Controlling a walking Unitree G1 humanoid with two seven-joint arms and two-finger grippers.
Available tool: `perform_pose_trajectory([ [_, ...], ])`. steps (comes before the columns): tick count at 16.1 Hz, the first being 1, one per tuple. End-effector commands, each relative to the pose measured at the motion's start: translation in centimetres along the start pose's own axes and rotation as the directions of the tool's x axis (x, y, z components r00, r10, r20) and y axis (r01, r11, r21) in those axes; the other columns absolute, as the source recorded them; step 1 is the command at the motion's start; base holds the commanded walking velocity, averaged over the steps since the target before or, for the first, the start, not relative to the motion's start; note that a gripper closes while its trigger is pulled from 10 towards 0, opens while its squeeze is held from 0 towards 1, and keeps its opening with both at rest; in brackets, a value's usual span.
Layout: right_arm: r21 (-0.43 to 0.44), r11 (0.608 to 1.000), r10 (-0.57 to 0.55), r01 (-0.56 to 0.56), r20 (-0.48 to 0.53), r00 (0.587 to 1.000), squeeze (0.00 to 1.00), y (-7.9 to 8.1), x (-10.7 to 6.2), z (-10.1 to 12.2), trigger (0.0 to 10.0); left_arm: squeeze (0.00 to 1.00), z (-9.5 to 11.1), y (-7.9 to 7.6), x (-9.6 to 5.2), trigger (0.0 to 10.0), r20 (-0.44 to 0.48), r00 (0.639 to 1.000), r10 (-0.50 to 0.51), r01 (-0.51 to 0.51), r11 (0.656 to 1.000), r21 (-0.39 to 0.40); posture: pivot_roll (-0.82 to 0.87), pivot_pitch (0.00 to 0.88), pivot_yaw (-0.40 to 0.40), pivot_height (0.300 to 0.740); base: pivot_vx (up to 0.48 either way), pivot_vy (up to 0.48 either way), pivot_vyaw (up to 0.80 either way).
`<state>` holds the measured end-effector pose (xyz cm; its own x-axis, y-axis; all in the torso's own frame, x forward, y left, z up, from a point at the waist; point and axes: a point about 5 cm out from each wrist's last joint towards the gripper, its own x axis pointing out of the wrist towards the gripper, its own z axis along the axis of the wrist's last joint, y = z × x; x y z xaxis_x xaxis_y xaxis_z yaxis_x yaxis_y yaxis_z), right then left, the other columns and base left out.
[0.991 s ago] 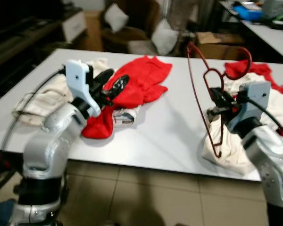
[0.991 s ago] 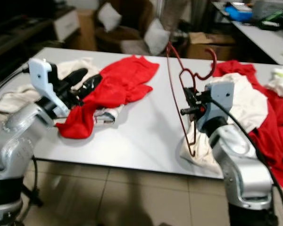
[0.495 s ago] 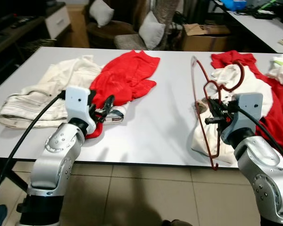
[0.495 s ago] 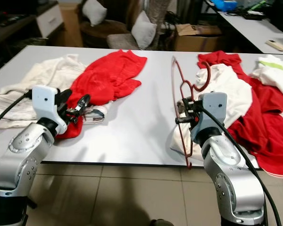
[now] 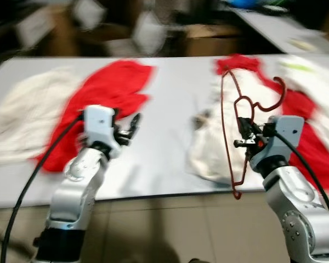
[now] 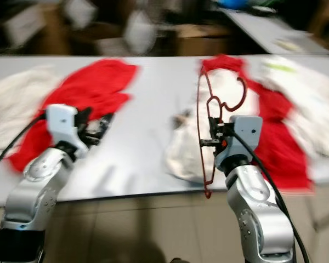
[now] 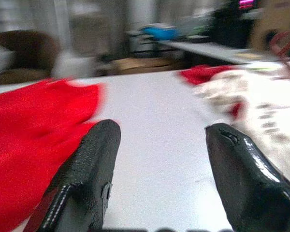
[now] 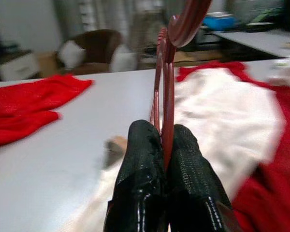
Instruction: Hang hanger
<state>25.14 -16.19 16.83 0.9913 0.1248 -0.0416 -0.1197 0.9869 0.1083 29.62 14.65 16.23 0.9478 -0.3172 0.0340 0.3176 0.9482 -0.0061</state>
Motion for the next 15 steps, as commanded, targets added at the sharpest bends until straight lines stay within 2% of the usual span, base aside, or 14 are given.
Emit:
perform_pose_trajectory([
  [1,-0.004,0.999,0.033,-0.033,0.016,0.999,0.0,0.7,0.1,0.3,10.0,0.0,0.1,0.4,-0.2,10.0,-0.002,1.0,0.013,-0.013,1.0,0.018,-0.09,0.0,0.011,0.74,0.0,0.48,-0.8],
  [2,-0.007,0.999,0.036,-0.036,0.021,0.999,0.0,0.8,0.1,0.4,10.0,0.0,0.1,0.7,-0.3,10.0,0.014,0.999,0.044,-0.044,0.998,0.038,-0.09,0.0,0.015,0.74,0.0,0.0,-0.8],
  [5,-0.022,0.999,0.042,-0.042,0.029,0.999,0.0,0.7,0.2,0.4,10.0,0.0,-0.4,0.6,0.0,10.0,-0.001,0.999,0.046,-0.046,0.998,0.045,-0.1,0.0,0.013,0.74,0.0,-0.47,-0.73],
  [6,-0.026,0.999,0.047,-0.046,0.026,0.999,0.0,0.6,0.2,0.3,10.0,0.0,-0.4,0.6,0.0,10.0,-0.001,0.999,0.047,-0.047,0.998,0.041,-0.1,0.0,0.013,0.74,0.0,-0.48,0.0],
  [8,-0.045,0.997,0.058,-0.057,0.011,0.998,0.0,0.6,0.1,0.1,10.0,0.0,-0.8,0.7,0.1,10.0,-0.02,0.998,0.053,-0.053,0.998,0.018,-0.11,0.0,0.017,0.74,0.0,0.0,0.0],
  [11,-0.053,0.997,0.047,-0.048,-0.021,0.999,0.0,0.0,-0.3,-0.3,10.0,0.0,-1.9,0.3,-0.4,10.0,-0.092,0.996,0.017,-0.017,1.0,0.004,-0.12,0.0,0.009,0.74,0.0,0.0,0.0],
  [13,-0.067,0.995,0.066,-0.068,-0.038,0.997,0.0,0.0,-0.6,-0.5,10.0,0.0,-2.1,0.1,-0.5,10.0,-0.079,0.997,0.007,-0.004,0.999,0.039,-0.12,0.0,0.0,0.74,0.0,0.0,0.0],
  [15,-0.059,0.996,0.055,-0.059,-0.068,0.996,0.0,-0.4,-0.9,-1.1,10.0,0.0,-2.5,-0.1,-0.8,10.0,-0.113,0.994,-0.01,0.016,0.999,0.048,-0.12,0.0,-0.005,0.74,0.0,0.0,0.0],
])
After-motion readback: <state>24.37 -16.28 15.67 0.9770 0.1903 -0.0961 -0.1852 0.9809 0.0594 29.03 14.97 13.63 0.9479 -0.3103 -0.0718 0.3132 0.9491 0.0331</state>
